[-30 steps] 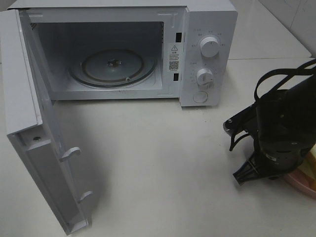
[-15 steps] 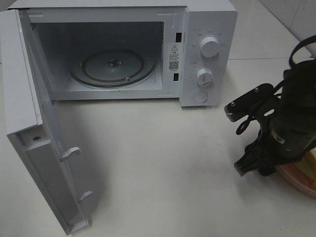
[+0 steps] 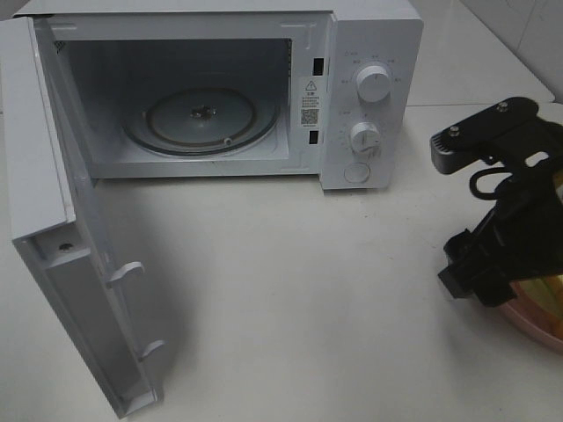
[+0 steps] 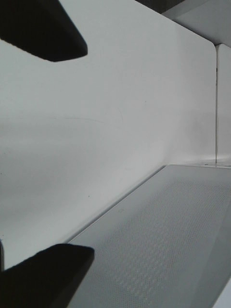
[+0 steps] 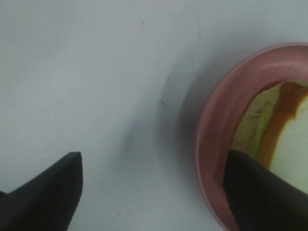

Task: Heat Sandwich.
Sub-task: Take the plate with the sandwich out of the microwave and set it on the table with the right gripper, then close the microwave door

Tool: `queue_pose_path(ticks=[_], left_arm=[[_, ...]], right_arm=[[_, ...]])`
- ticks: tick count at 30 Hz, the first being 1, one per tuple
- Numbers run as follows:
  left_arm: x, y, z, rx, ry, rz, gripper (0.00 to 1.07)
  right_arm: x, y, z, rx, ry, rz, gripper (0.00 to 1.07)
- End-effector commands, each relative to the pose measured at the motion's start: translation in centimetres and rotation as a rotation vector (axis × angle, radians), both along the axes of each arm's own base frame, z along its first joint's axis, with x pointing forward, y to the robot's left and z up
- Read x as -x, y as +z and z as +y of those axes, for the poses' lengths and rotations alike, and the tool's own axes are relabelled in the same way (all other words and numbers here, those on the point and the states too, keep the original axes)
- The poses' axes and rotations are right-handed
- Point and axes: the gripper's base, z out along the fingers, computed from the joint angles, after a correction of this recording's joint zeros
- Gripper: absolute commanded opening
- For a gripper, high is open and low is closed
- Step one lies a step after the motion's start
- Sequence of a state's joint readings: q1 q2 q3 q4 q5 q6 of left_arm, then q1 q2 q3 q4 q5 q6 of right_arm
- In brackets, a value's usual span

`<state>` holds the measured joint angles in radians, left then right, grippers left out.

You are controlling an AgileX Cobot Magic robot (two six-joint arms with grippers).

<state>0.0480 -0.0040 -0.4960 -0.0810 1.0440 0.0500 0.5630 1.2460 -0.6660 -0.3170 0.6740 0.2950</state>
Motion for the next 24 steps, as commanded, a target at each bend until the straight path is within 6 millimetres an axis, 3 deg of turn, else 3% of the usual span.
queue_pose_path(ticks=[1, 11, 24], left_arm=[[0.3, 0.0, -0.1, 0.006, -0.01, -0.03, 0.98], [0.3, 0.0, -0.1, 0.006, -0.01, -0.03, 0.98], [0.3, 0.0, -0.1, 0.006, -0.01, -0.03, 0.98]], right_arm=[[1.2, 1.7, -0.6, -0.035, 0.022, -0.016, 0.77], [5.1, 5.1, -3.1, -0.058, -0.005, -0.066, 0.76], [10.9, 7.6, -5.7, -0.187, 0.031, -0.09, 0.76]])
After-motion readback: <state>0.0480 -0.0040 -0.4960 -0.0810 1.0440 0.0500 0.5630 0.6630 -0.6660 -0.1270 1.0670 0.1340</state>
